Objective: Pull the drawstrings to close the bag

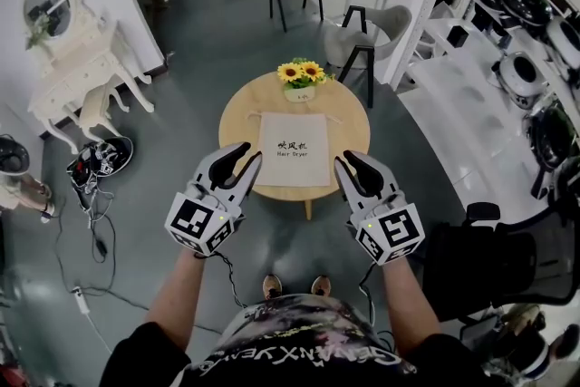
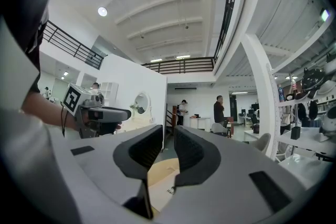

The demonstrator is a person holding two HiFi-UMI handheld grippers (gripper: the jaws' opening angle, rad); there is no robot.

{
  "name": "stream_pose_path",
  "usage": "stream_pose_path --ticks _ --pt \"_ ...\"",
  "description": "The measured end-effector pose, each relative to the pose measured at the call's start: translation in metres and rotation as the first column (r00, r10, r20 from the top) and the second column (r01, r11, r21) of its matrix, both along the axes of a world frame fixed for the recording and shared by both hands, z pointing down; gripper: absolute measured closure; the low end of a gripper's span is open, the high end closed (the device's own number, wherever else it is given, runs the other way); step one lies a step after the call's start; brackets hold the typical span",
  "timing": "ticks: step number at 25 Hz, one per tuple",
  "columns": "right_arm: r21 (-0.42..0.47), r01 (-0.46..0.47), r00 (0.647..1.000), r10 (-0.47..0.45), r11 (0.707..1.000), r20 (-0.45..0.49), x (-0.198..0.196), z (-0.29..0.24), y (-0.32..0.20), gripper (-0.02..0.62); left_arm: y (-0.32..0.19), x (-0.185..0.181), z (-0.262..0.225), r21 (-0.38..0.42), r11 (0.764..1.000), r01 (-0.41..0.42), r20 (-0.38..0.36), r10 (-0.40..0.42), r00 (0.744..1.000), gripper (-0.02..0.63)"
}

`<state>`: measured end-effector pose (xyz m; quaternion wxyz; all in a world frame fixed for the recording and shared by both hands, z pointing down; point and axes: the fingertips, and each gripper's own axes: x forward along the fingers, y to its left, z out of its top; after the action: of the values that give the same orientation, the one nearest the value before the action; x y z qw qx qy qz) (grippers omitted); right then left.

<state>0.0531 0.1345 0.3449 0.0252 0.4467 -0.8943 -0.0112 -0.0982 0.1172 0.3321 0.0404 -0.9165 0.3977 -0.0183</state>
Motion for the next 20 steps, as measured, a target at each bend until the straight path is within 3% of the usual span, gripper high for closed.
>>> stream_pose_path --ticks 2,8,14,20 --pt "0.002 0.002 1.0 -0.002 1.0 -0.001 0.0003 0.0005 0.0002 0.515 0.0005 0.002 0.0009 0.004 1.0 -0.007 0.008 0.007 1.0 0.457" --pt "0.007 0.015 1.0 -0.015 1.0 -0.011 -0.0024 -0.0001 0.0009 0.463 0.0006 0.0038 0.0027 0.002 1.0 -0.018 0.015 0.018 1.0 0.417" --pt "0.003 0.031 1.0 -0.031 1.0 0.0 -0.0029 0.0 0.001 0.373 -0.0008 0.0056 0.0052 0.007 1.0 -0.013 0.032 0.013 0.999 0.349" --pt "0.008 0.046 0.999 -0.046 0.999 0.012 -0.0068 -0.0012 0.0035 0.262 -0.0005 0.0019 0.0082 0.014 1.0 0.002 0.045 -0.002 0.999 0.227"
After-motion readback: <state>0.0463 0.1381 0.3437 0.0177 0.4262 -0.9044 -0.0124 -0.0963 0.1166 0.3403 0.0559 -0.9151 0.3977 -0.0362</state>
